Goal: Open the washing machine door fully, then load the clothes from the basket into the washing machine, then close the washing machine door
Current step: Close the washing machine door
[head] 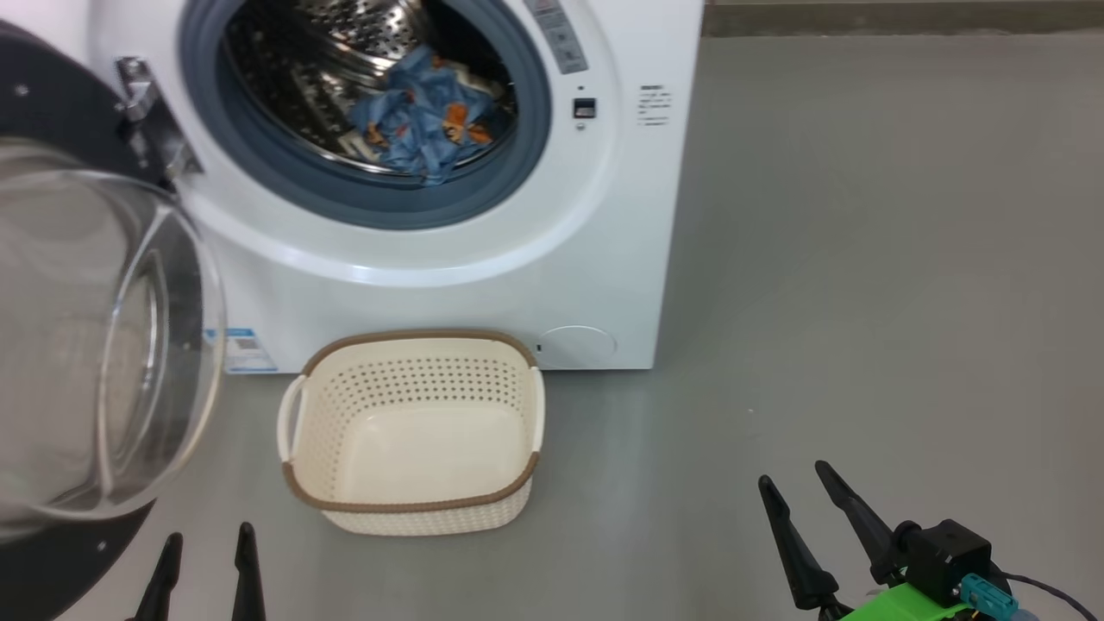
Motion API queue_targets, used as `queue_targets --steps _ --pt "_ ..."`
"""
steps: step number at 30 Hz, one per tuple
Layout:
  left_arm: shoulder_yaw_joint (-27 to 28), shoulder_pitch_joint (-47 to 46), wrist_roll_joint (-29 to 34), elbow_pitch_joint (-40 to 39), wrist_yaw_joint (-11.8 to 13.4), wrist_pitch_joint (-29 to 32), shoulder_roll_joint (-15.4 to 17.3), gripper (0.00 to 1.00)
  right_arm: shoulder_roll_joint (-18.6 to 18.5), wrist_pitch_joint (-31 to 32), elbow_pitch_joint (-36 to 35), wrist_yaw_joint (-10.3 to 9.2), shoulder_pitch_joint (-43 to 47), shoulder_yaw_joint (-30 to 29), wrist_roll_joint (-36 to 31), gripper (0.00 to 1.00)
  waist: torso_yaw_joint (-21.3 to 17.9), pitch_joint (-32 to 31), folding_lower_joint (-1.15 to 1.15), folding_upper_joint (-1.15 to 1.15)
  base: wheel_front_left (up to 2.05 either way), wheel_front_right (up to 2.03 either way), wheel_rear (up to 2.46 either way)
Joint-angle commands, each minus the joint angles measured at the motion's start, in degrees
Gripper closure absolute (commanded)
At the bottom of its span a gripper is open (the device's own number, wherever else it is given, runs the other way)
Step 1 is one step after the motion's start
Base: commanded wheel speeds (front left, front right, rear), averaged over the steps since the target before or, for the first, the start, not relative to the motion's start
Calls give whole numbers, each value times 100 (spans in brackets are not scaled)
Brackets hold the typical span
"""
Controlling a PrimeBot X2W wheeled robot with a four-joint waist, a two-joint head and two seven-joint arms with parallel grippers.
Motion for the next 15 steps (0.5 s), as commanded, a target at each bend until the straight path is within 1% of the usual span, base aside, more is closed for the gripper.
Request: queue_targets --steps 1,3,4,9,15 --pt "161 -74 -70 -152 68 -37 34 0 -48 -69 -146 35 -56 158 -33 0 284 9 0 0 0 0 0" --pt "166 -66 -102 -185 139 -37 34 0 -60 -69 -147 35 -59 170 -34 0 453 23 0 0 0 0 0" --pt "166 -66 -102 -185 139 -37 34 0 -60 -69 -147 35 -59 170 -34 0 453 23 0 0 0 0 0" --pt "145 -42 -193 -234 328 -37 33 0 -99 -69 -155 35 -91 227 -61 0 967 52 0 0 0 0 0" --pt "88 -28 -210 -247 385 -37 33 0 -121 -69 -185 35 -107 236 -92 0 1457 39 0 0 0 0 0"
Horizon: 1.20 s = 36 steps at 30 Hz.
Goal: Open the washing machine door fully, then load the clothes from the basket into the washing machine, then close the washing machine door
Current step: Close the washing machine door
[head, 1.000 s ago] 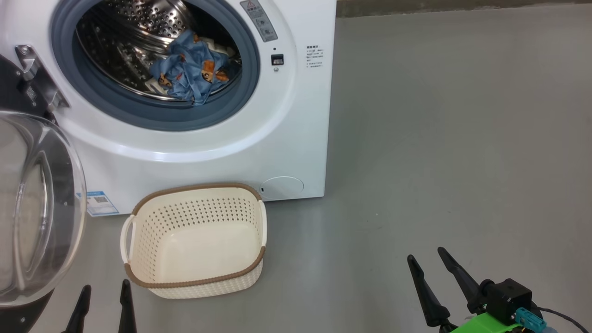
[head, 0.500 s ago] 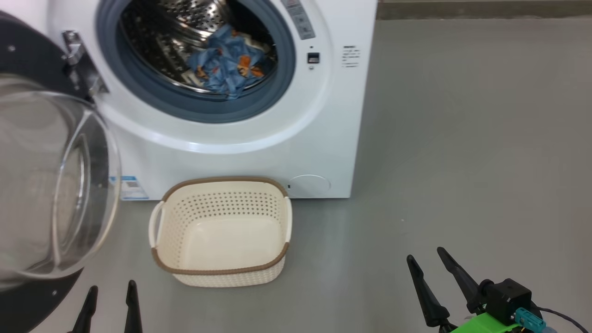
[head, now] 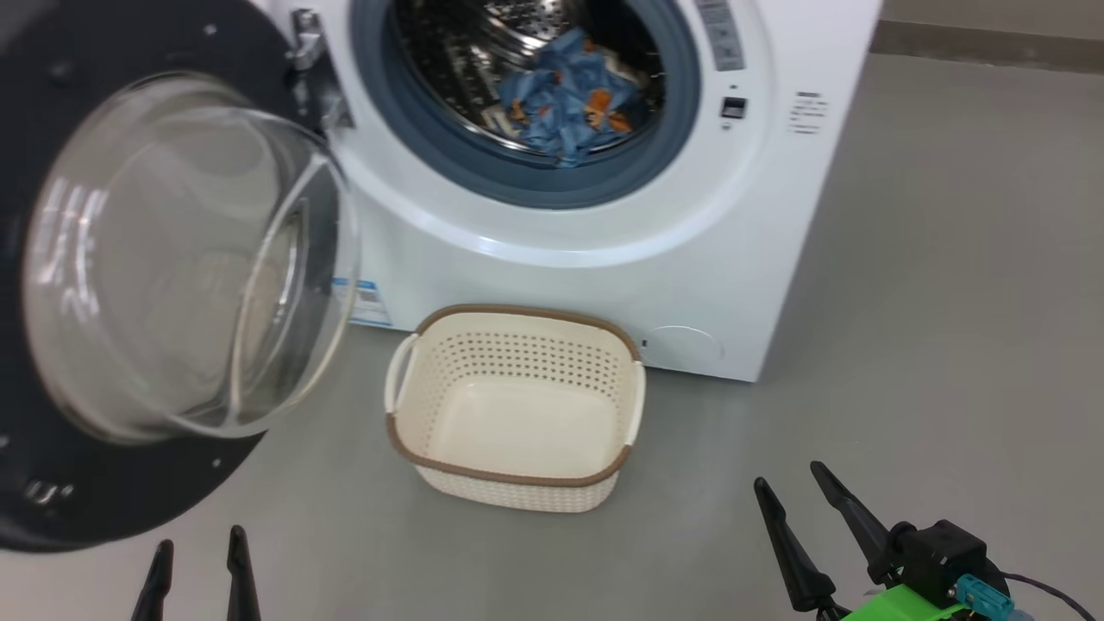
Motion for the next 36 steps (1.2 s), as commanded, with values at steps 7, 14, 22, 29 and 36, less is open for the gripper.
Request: queue_targets --steps 7,14,22,29,36 --pt "163 -50 -23 -172 167 -37 33 0 -50 -69 -166 35 -107 182 -112 0 811 -17 0 0 0 0 0" --pt "154 -5 -32 -96 239 -37 33 0 -30 -69 -157 35 -130 214 -128 0 1151 -53 0 0 0 0 0" --pt "207 39 -29 -86 287 -37 33 0 -15 -69 -145 35 -122 248 -139 0 1302 -66 0 0 0 0 0" --pt "255 67 -60 -91 328 -37 33 0 -18 -69 -142 35 -97 263 -128 0 1334 -83 0 0 0 0 0" --pt "263 68 -126 -90 364 -37 33 0 -33 -69 -139 35 -113 263 -123 0 1354 -66 0 0 0 0 0"
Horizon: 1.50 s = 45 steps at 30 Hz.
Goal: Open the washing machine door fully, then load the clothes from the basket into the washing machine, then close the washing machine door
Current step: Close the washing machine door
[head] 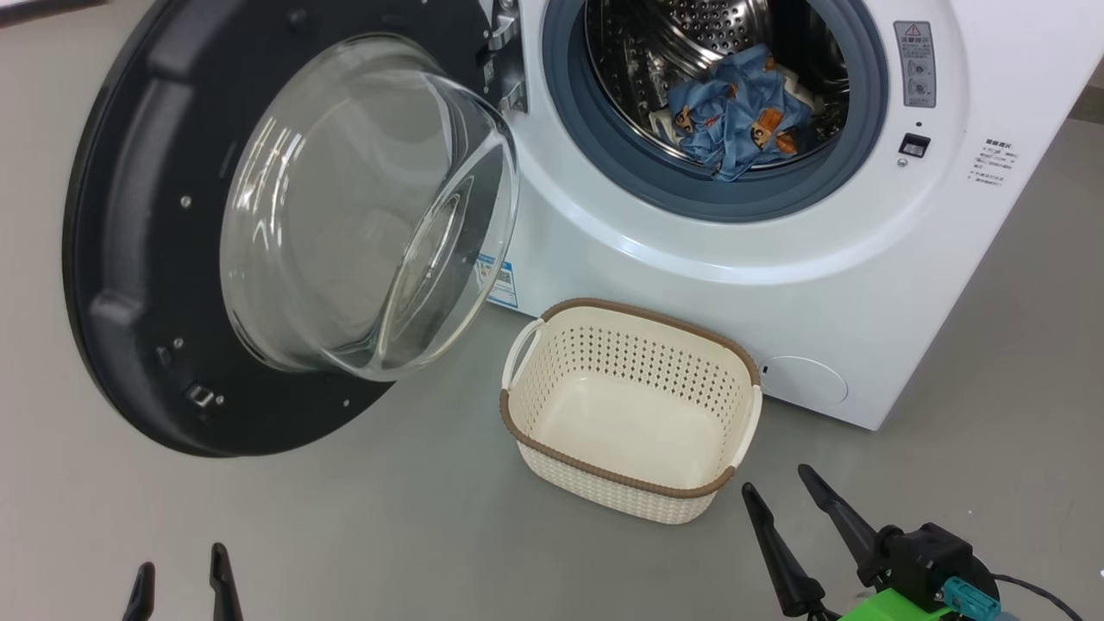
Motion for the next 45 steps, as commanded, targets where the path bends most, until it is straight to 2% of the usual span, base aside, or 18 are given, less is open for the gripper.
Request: queue_targets --steps 1,12,13,14,24,27,31,36,40,41,45 --pt "210 -68 -30 -118 56 -37 35 0 -42 -69 -126 35 -118 143 -32 0 2 6 0 0 0 0 0" --pt "222 -83 -112 -115 49 -37 35 0 -38 -69 -81 35 -161 162 -9 0 13 36 0 0 0 0 0" --pt "222 -84 -126 -118 34 -37 35 53 -38 -69 -80 35 -159 158 -9 0 12 34 0 0 0 0 0" --pt "220 -83 -170 -104 13 -37 35 100 -35 -69 -80 35 -155 153 -8 0 10 32 0 0 0 0 0" --pt "463 -181 -577 -79 -218 -37 35 100 -20 -69 -99 35 -140 132 -10 0 -40 71 0 0 0 0 0" --pt "667 -303 -754 -46 -415 -37 35 100 -25 -69 -110 35 -147 120 -15 0 -53 104 0 0 0 0 0" --pt "1248 -609 -1180 77 -696 -37 35 100 -34 -69 -109 35 -165 121 -13 0 -84 139 0 0 0 0 0" --pt "2123 -1239 -2470 500 -1057 -37 106 100 -44 -69 -105 35 -198 140 1 0 -171 172 0 0 0 0 0" --pt "2554 -1749 -3547 962 -1154 189 534 100 -63 -69 -116 35 -199 112 21 0 -230 199 0 0 0 0 0" --pt "2554 -1749 -3547 962 -1154 189 534 100 -63 -69 -116 35 -199 112 21 0 -230 199 0 0 0 0 0" --pt "2810 -2236 -4402 1381 -1178 533 1023 100 -83 -69 -117 35 -199 115 29 0 -303 238 0 0 0 0 0"
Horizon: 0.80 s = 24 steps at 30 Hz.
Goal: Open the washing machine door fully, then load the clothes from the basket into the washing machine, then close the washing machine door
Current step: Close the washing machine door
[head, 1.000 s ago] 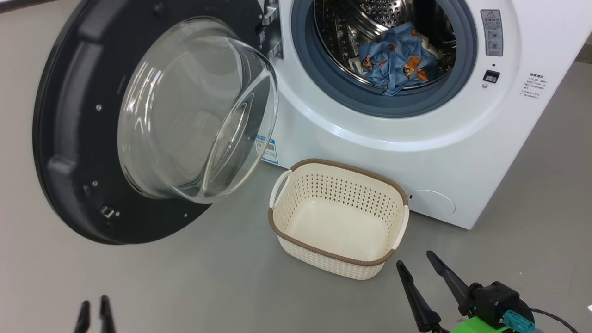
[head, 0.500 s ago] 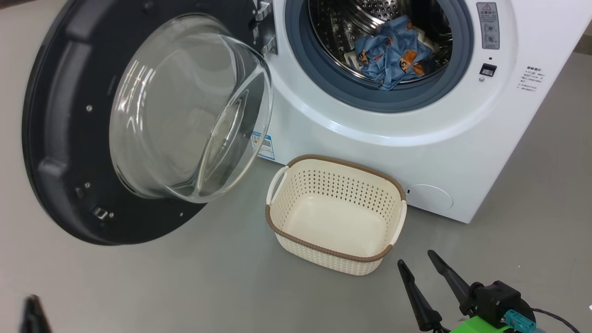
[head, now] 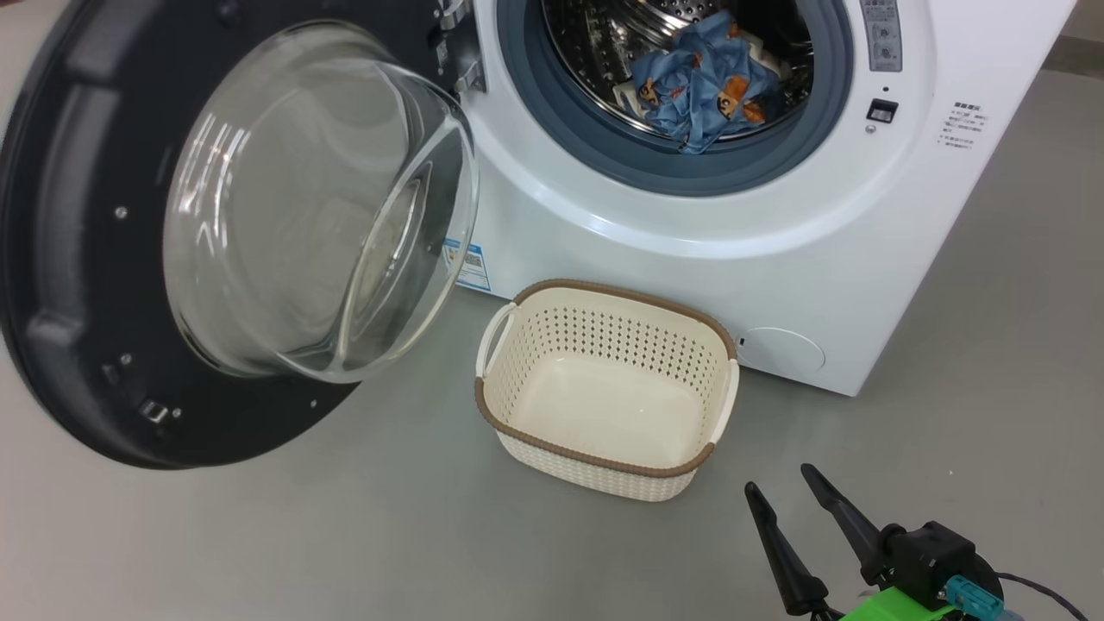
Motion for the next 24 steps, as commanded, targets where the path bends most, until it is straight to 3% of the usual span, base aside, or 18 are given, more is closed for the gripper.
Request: queue_targets --steps 1,6,10,24 --pt "164 -254 -96 -104 -50 57 305 100 -60 -69 -148 35 -197 126 25 0 -34 31 0 0 0 0 0" --pt "325 -757 -1244 462 -53 559 893 100 -121 -69 -164 35 -276 124 22 0 -150 143 0 0 0 0 0" --pt "482 -1085 -1822 853 -54 863 1131 100 -164 -69 -161 35 -297 132 22 0 -227 203 0 0 0 0 0" --pt "683 -1578 -2887 1657 -54 1939 1445 100 -287 -69 -153 35 -402 192 45 0 -604 334 0 0 0 0 0"
